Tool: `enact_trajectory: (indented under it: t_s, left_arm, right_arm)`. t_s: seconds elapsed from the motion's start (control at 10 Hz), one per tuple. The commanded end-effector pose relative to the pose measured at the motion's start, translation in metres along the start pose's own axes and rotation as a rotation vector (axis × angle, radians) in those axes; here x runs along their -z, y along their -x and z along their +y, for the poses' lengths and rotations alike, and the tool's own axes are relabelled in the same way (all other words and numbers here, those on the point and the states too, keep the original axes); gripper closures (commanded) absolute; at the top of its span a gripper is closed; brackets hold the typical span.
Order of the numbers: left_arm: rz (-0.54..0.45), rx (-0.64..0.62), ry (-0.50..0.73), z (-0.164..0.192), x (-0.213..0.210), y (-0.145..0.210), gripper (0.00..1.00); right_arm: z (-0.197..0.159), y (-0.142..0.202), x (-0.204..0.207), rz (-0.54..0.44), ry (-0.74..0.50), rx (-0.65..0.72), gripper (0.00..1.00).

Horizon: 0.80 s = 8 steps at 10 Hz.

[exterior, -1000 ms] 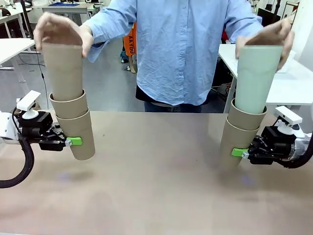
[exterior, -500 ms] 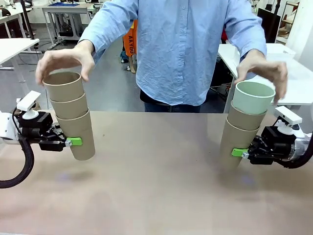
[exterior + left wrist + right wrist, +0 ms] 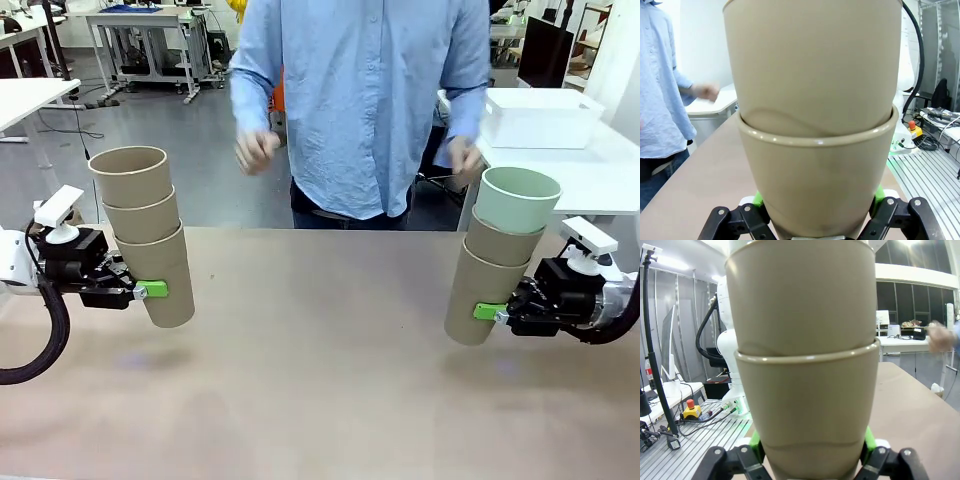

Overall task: Stack the cups and store them in the basket.
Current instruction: Place the stack of Reusable plastic cups into the Pantry Basket.

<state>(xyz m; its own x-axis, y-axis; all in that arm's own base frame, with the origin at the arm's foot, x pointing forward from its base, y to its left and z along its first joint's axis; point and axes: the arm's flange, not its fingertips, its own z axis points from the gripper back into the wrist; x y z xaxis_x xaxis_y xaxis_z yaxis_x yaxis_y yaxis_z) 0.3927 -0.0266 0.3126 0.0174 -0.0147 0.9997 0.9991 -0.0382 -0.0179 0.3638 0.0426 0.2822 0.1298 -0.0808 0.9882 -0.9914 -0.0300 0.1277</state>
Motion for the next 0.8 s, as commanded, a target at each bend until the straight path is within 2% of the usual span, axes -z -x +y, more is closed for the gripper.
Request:
enact_trajectory:
  t_s: [0.0, 0.7]
  left_arm:
    - [-0.001, 0.010, 0.005, -0.0005, 0.0003, -0.0045, 0.15]
    - [-0.001, 0.010, 0.005, -0.0005, 0.0003, -0.0045, 0.15]
  right_arm:
    - [0.0001, -0.0051, 0.0001, -0.001, -0.002, 0.011, 0.14]
    - [0.0001, -0.0051, 0.0001, -0.001, -0.002, 0.011, 0.14]
